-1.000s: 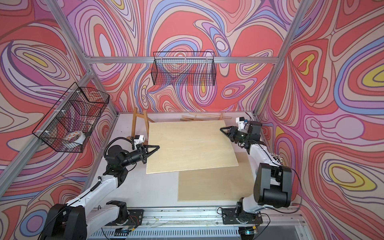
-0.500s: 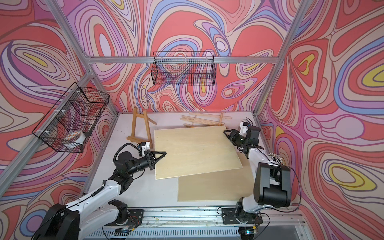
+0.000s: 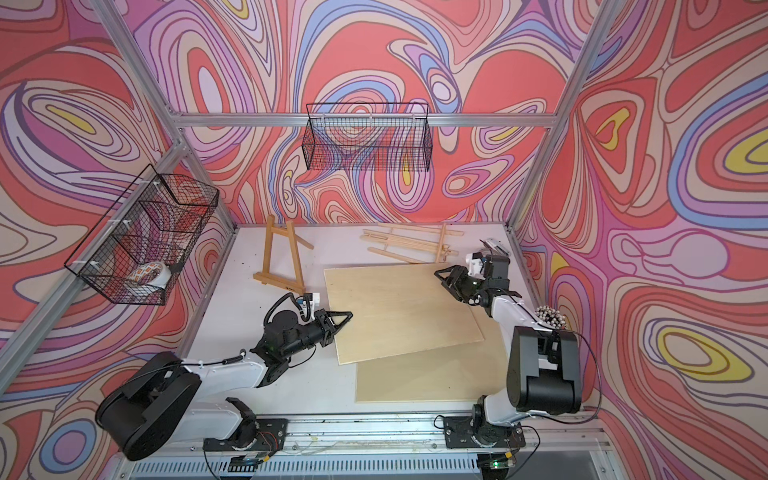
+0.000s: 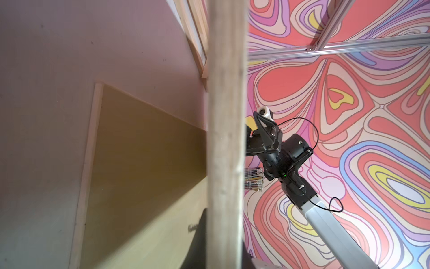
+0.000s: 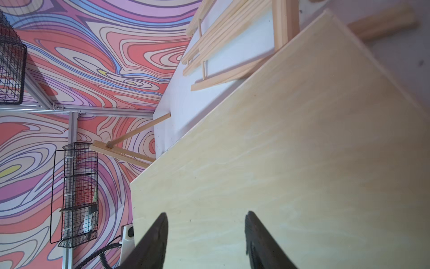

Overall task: Disassemble the easel
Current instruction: Place the drawing board on the drawing board.

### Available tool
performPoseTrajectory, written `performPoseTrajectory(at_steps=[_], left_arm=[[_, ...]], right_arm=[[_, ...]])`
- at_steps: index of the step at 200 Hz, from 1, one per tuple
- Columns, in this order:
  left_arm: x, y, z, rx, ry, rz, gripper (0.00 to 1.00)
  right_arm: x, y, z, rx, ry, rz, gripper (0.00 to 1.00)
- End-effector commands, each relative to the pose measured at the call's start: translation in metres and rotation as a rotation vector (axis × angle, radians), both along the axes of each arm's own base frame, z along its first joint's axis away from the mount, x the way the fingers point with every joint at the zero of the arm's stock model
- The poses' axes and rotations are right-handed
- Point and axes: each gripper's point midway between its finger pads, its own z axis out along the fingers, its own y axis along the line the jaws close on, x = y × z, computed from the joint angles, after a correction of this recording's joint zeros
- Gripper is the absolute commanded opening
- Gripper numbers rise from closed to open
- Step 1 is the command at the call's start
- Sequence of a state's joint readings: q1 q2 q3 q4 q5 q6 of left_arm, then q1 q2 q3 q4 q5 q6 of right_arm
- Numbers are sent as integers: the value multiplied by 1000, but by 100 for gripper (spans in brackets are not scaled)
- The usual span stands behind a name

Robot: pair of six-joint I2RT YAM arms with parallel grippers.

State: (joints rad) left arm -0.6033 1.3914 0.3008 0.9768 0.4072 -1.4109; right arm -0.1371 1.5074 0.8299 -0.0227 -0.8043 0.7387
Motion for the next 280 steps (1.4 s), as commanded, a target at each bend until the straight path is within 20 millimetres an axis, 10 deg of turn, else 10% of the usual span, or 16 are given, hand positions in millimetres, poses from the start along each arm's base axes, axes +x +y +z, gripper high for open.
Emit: performPoseTrajectory(at_steps=[1, 182, 280], left_arm=[[8, -8, 47, -158, -121, -4, 0], [-28, -75, 53, -111, -93, -256, 0], [-39, -91, 0, -1, -43, -247, 0]], right_arm=[[-8, -1, 1, 11, 13, -8, 55], [-11, -3, 15, -32, -29, -29, 55], [-7, 44, 19, -124, -36, 34, 55]])
